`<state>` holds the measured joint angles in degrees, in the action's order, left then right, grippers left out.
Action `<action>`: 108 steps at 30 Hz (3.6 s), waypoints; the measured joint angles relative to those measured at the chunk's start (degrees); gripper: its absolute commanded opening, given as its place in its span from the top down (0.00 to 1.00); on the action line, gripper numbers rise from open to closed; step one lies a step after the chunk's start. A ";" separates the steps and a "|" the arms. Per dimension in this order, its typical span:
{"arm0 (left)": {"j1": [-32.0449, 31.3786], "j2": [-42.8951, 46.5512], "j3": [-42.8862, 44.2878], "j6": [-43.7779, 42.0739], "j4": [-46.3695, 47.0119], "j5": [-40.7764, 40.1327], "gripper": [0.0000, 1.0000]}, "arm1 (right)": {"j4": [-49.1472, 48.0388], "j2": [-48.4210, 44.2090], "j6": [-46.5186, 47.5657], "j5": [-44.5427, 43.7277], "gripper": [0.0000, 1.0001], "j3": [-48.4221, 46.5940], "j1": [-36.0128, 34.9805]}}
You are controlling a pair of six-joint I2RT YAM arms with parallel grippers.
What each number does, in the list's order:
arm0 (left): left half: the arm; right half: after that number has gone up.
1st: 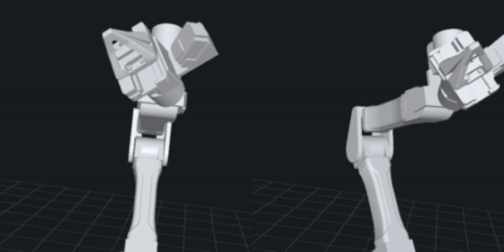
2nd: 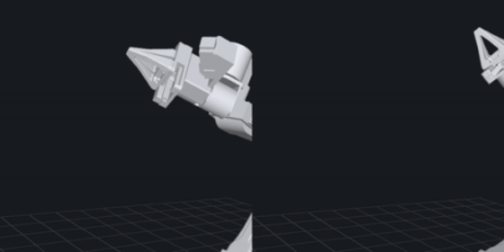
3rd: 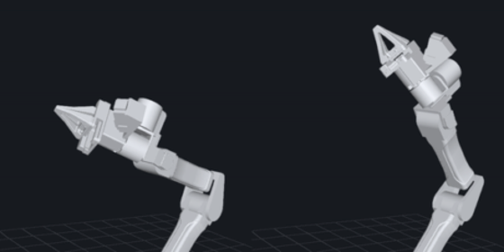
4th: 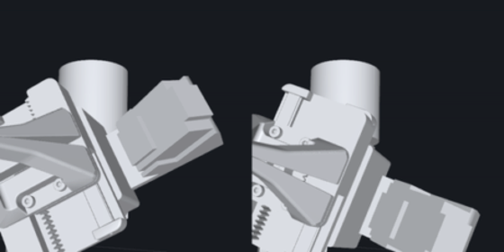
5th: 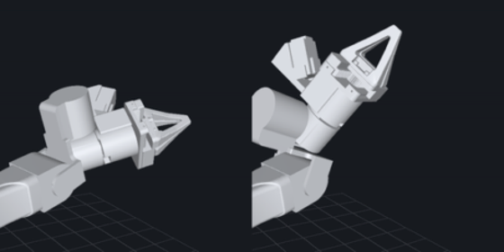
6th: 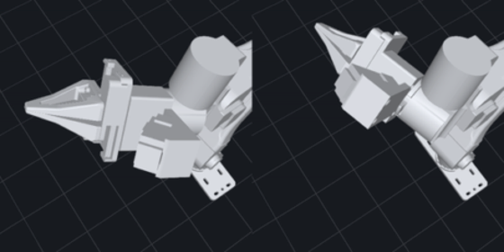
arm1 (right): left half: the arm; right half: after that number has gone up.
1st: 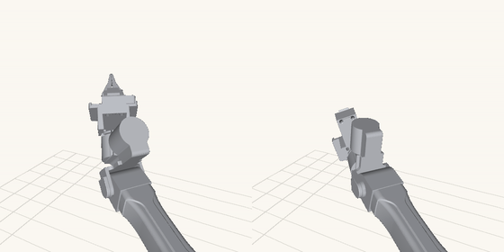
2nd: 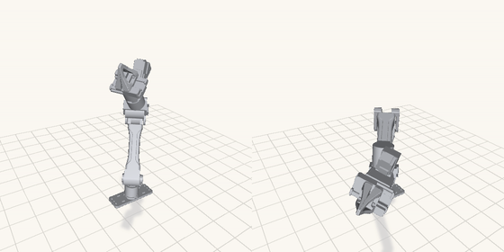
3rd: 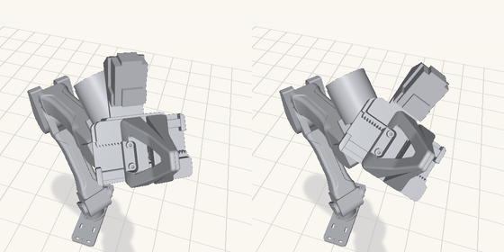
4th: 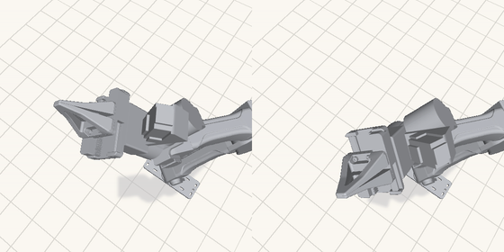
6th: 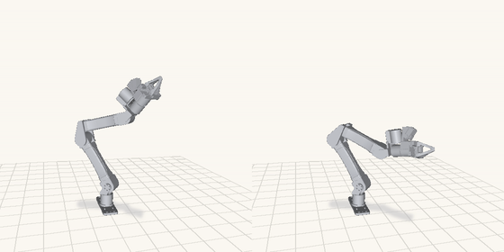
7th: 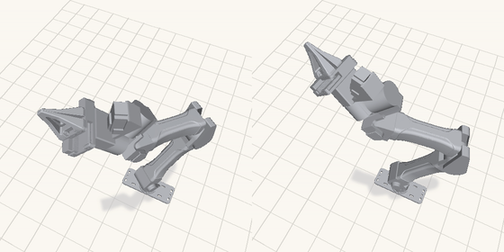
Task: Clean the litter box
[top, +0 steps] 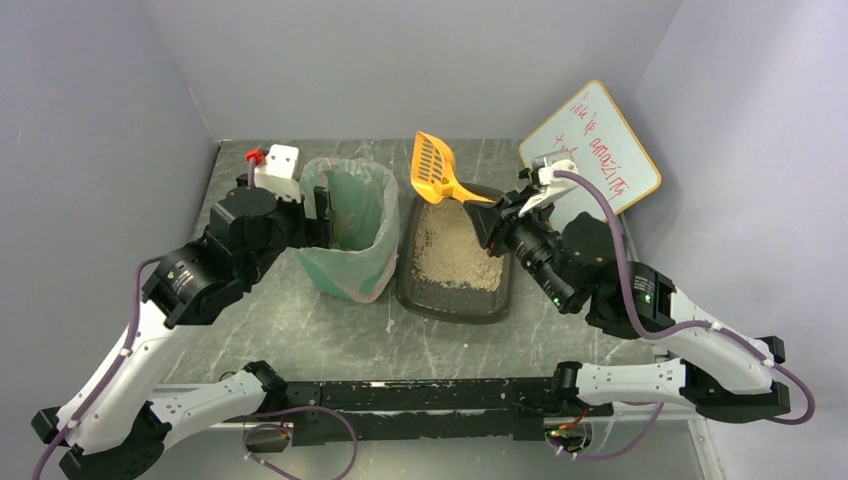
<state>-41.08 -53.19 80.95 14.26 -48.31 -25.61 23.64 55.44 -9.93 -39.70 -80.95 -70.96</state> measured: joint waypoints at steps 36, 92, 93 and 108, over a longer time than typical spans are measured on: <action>0.00 3.21 -11.30 -1.51 7.89 5.49 0.07 | 43.80 16.98 -71.12 10.47 1.00 3.58 24.70; 0.00 2.47 -8.87 -1.01 4.37 6.21 0.09 | 9.46 10.86 -72.30 5.66 1.00 20.90 32.30; 0.00 2.45 -8.87 -1.01 4.39 6.27 0.09 | 9.97 10.62 -72.24 5.68 1.00 20.90 32.30; 0.00 2.47 -8.87 -0.87 4.35 6.29 0.08 | 16.98 13.92 -63.63 5.25 1.00 19.15 32.30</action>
<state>-41.08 -50.72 72.07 13.39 -43.97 -19.31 40.62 69.36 -73.56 -34.46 -61.80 -38.65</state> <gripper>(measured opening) 0.916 0.230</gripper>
